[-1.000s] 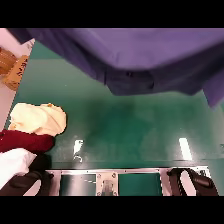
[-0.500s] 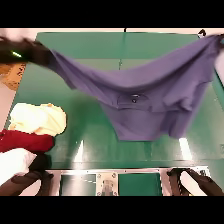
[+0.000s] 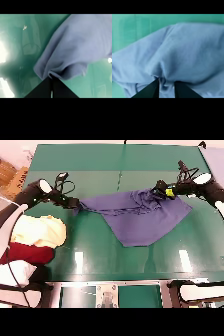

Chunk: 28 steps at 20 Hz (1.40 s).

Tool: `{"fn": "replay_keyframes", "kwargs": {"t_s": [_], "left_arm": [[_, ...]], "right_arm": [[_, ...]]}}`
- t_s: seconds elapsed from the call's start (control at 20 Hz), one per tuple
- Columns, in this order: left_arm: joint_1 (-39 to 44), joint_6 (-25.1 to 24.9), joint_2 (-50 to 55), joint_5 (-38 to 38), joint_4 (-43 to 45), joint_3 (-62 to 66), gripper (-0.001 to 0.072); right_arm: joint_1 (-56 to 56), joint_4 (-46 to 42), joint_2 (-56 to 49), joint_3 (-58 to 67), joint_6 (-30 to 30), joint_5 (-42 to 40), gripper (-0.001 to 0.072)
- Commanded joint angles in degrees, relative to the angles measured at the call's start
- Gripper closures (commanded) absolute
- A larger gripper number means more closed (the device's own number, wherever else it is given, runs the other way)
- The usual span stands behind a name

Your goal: Fold the shirts.

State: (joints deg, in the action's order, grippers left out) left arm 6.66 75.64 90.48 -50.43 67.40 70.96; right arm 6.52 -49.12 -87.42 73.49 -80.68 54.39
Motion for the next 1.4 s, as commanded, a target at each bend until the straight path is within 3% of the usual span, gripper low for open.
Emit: {"fn": "replay_keyframes", "kwargs": {"t_s": [0.0,0.15,0.25,0.3,0.4,0.45,0.65,0.85,1.1,1.15,1.2,1.3,1.35], "left_arm": [[0.0,-2.4,2.6,1.3,-0.2,0.0,0.0687],[0.0,-2.6,2.6,-0.6,-0.1,1.0,0.0687],[0.0,-2.7,2.6,-1.2,-0.1,1.4,0.0687],[0.0,-2.7,2.6,-1.2,-0.1,1.4,0.0687],[0.0,-2.7,2.6,-1.0,-0.1,1.4,0.0687],[0.0,-2.7,2.6,-1.1,-0.1,1.4,0.0687],[0.0,-2.7,2.6,-1.1,-0.2,1.4,0.0687],[0.0,-2.6,2.6,-1.1,-0.1,1.4,0.0687],[0.0,-2.7,2.6,-1.2,-0.1,1.4,0.0687],[0.0,-2.7,2.6,-1.2,-0.1,1.4,0.0687],[0.0,-2.7,2.6,-1.2,-0.1,1.4,0.0686],[0.0,-2.7,2.6,-1.2,-0.1,1.4,0.0687],[-0.1,-2.7,2.6,-1.4,0.0,1.4,0.0687]], "right_arm": [[5.1,-0.1,0.0,1.2,-0.5,6.8,0.0491],[13.1,-4.7,6.9,-1.2,-2.3,14.7,0.0506],[17.4,-10.2,13.4,-7.5,-4.2,15.3,0.0503],[19.4,-11.7,16.9,-11.5,-4.9,15.5,0.0472],[22.2,-11.8,23.3,-20.2,-6.0,16.4,0.0207],[22.3,-11.5,26.3,-25.3,-6.0,16.4,0.0174],[17.4,-4.0,31.7,-43.0,-6.1,15.9,0.0173],[5.7,6.2,31.2,-54.3,-6.1,2.1,0.0173],[-8.9,14.1,27.7,-54.1,-5.4,-18.0,0.0175],[-10.5,14.2,26.6,-53.2,-5.4,-19.8,0.0197],[-11.6,14.2,25.2,-52.1,-5.4,-20.8,0.0337],[-12.2,14.2,23.2,-49.8,-2.3,-20.7,0.0694],[-12.1,14.1,22.7,-48.8,-0.2,-19.3,0.0698]]}}
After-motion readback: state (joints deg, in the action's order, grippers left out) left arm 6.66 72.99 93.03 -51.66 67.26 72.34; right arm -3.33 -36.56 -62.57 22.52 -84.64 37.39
